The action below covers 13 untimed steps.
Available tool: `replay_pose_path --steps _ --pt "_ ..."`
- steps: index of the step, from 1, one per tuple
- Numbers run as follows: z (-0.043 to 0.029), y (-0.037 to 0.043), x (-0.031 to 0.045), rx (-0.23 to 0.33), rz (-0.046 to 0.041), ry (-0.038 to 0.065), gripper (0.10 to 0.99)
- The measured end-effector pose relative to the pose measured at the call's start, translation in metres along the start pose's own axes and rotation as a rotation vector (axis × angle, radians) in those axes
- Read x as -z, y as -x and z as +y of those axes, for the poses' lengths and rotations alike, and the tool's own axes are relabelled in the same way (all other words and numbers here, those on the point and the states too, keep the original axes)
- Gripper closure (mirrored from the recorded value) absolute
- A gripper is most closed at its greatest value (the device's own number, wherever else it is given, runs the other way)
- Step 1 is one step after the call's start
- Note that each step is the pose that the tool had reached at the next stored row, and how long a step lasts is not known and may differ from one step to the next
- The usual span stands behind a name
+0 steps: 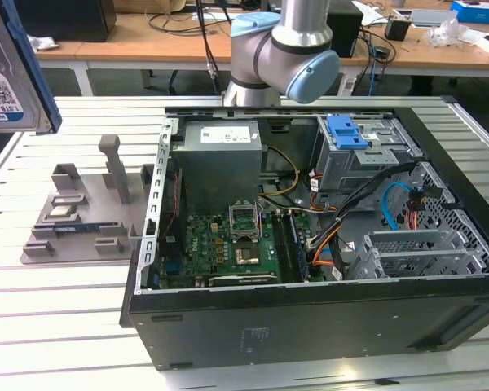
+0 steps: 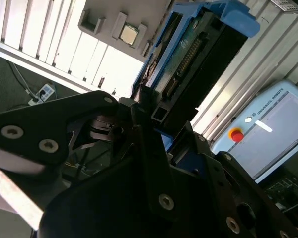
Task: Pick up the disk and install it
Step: 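Pick up the disk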
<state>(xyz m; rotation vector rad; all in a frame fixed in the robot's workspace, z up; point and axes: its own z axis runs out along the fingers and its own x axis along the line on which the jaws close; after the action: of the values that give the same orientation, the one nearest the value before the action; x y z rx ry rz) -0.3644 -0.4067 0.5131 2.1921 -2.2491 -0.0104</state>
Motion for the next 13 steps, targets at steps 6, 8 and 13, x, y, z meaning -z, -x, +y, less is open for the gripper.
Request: replay_pose_path --steps 6,8,13 --pt "-0.0005 -0.0172 0.0000 0.000 0.0000 0.000 0.722" --pt "-0.0007 -0.0227 0.0001 0.000 0.0000 0.000 0.722" --pt "-0.0011 -0.0377 0.0002 0.000 0.0001 0.000 0.722"
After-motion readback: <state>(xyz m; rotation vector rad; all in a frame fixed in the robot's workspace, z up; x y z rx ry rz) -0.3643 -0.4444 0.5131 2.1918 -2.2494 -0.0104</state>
